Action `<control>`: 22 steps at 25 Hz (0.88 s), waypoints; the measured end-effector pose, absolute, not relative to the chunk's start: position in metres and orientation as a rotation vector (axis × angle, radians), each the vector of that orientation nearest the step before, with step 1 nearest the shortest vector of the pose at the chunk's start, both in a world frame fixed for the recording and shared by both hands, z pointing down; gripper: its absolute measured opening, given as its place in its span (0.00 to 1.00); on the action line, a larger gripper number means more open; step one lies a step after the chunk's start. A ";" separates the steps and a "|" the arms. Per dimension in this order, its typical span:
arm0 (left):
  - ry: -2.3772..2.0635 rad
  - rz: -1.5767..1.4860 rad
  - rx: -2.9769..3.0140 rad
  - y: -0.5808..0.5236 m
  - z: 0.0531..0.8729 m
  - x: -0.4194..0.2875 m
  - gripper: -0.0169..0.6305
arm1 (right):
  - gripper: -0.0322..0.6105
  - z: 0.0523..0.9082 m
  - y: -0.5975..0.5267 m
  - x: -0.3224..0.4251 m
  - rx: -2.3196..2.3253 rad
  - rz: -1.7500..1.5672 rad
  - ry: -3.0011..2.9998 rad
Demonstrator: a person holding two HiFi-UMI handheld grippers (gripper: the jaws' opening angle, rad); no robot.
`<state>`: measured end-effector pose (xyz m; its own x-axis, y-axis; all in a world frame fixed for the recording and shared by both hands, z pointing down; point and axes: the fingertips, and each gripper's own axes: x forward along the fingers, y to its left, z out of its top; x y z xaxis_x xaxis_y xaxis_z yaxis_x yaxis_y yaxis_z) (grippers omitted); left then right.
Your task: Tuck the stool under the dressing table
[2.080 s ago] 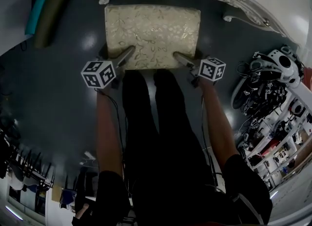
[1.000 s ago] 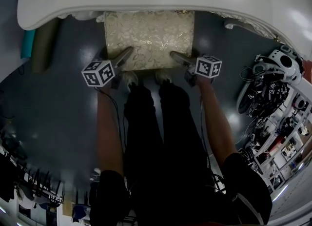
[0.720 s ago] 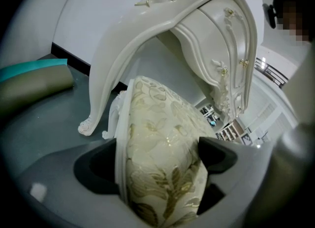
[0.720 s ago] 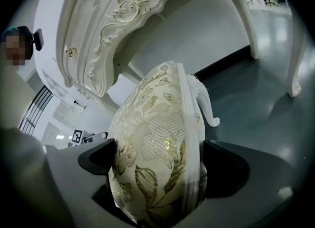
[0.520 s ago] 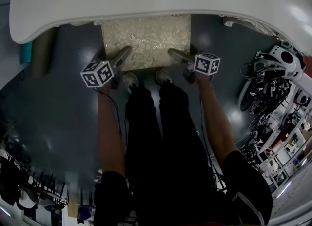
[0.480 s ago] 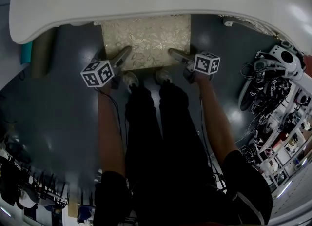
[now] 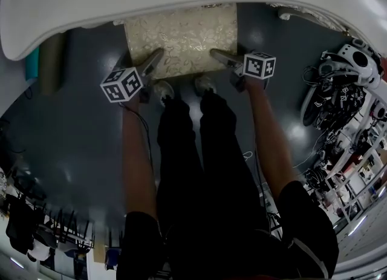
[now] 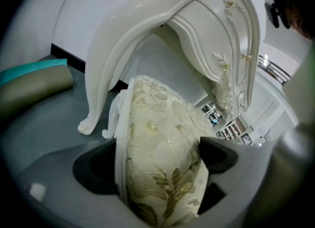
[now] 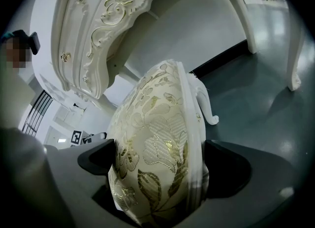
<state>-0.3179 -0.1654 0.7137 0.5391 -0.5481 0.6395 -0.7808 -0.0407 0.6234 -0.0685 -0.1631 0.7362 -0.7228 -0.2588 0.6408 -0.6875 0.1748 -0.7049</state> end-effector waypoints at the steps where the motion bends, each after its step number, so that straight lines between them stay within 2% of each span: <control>1: -1.123 0.274 1.712 -0.166 0.714 -0.317 0.82 | 0.94 0.738 -0.163 -0.067 0.892 1.566 -2.079; 16: -1.151 0.232 1.671 -0.162 0.713 -0.322 0.83 | 0.95 0.737 -0.163 -0.069 0.869 1.594 -2.081; 22: -1.214 0.236 1.633 -0.155 0.704 -0.334 0.82 | 0.95 0.727 -0.163 -0.062 0.941 1.481 -2.052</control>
<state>-0.3337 -0.1547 0.7041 0.4680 -0.5871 0.6605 -0.7920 0.0531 0.6083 -0.0621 -0.1629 0.7275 -0.6727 -0.2698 0.6890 -0.7389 0.1954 -0.6449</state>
